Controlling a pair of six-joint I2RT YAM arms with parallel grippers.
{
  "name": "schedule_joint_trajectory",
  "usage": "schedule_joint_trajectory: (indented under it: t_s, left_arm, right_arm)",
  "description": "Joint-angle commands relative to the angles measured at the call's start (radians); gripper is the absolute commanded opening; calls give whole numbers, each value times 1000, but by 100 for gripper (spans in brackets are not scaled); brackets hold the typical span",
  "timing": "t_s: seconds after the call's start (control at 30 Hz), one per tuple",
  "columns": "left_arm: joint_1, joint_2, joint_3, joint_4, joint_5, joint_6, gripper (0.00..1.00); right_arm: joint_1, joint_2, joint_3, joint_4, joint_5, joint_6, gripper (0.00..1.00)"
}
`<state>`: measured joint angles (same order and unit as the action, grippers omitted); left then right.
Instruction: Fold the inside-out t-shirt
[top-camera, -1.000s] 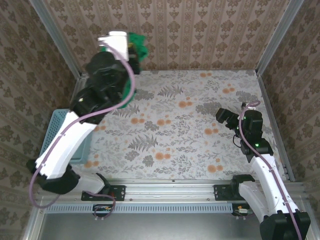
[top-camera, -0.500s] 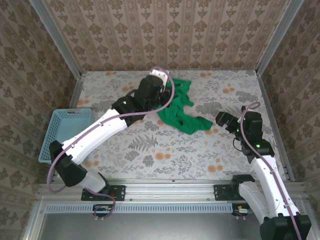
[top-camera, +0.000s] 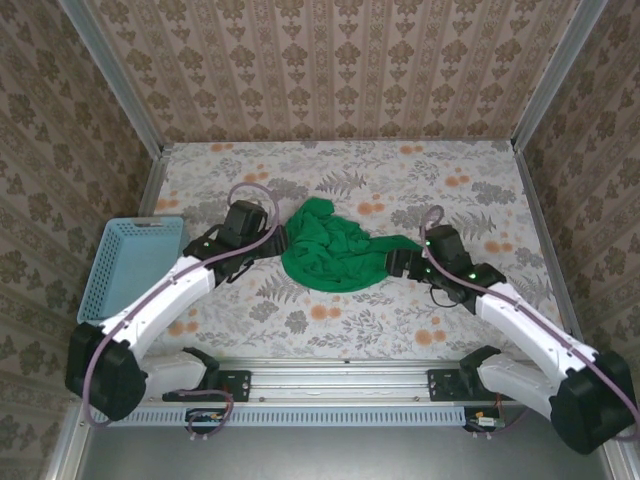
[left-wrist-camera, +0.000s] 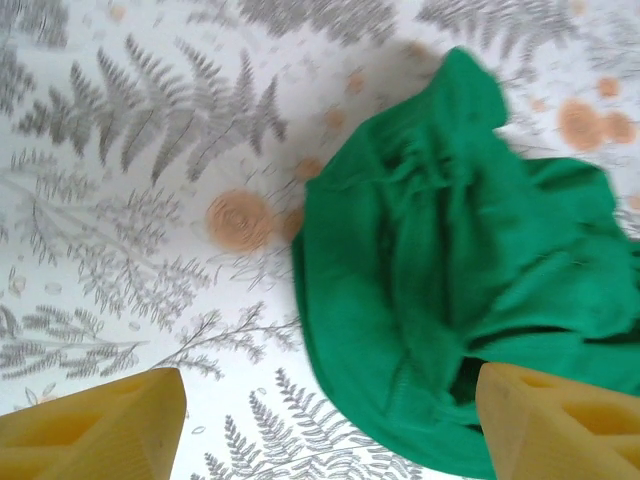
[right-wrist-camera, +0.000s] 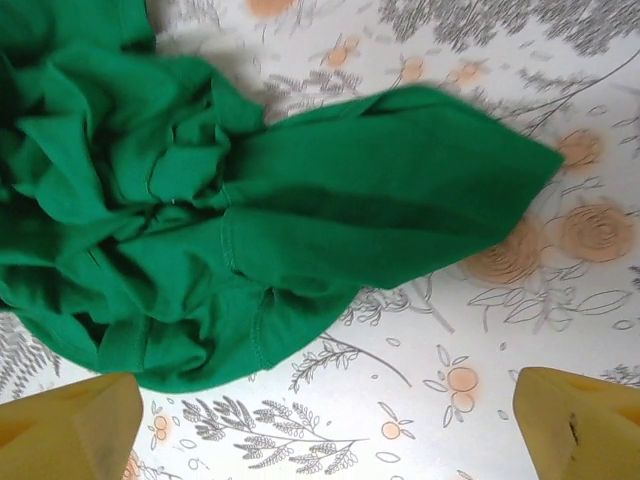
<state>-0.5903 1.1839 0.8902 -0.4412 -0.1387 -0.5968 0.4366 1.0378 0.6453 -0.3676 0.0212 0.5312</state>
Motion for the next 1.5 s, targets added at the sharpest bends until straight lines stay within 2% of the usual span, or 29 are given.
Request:
schedule_joint_trajectory:
  t_s: [0.0,0.1,0.2,0.4,0.6,0.9,1.0,1.07,1.23,1.3,1.33,1.47]
  left_arm:
    - [-67,35,-8,17,3,78,78]
    - [-140,107,15,46,16,105,78]
    - [-185,183,57,50,15,114,78]
    - [-173,282,94,59,9,94,69]
    - [-137,321,70,111,62,86,54]
    - [-113,318,54,125,99,96,27]
    - [-114,303,51,118,99,97,20]
    - [-113,285,51,107,97,101,14]
    - [-112,202,64,62,88,115,5]
    - [-111,155,79,31,70,125,3]
    - [-110,128,91,10,57,132,2]
    - [-90,24,161,-79,12,163,0]
  right_arm:
    - [75,68,66,5,90,17,94]
    - [132,143,102,13,152,37,91]
    - [139,208,132,15,169,58,87]
    - [139,284,162,19,185,66,83]
    - [137,347,182,26,197,73,80]
    - [137,533,273,51,196,49,74]
    - [137,589,309,47,207,38,66]
    - [137,618,327,41,221,30,56]
    - [137,617,347,15,262,2,14]
    - [137,562,345,-19,289,-6,4]
    - [137,519,341,-42,303,-14,0]
    - [137,273,356,-151,334,-61,0]
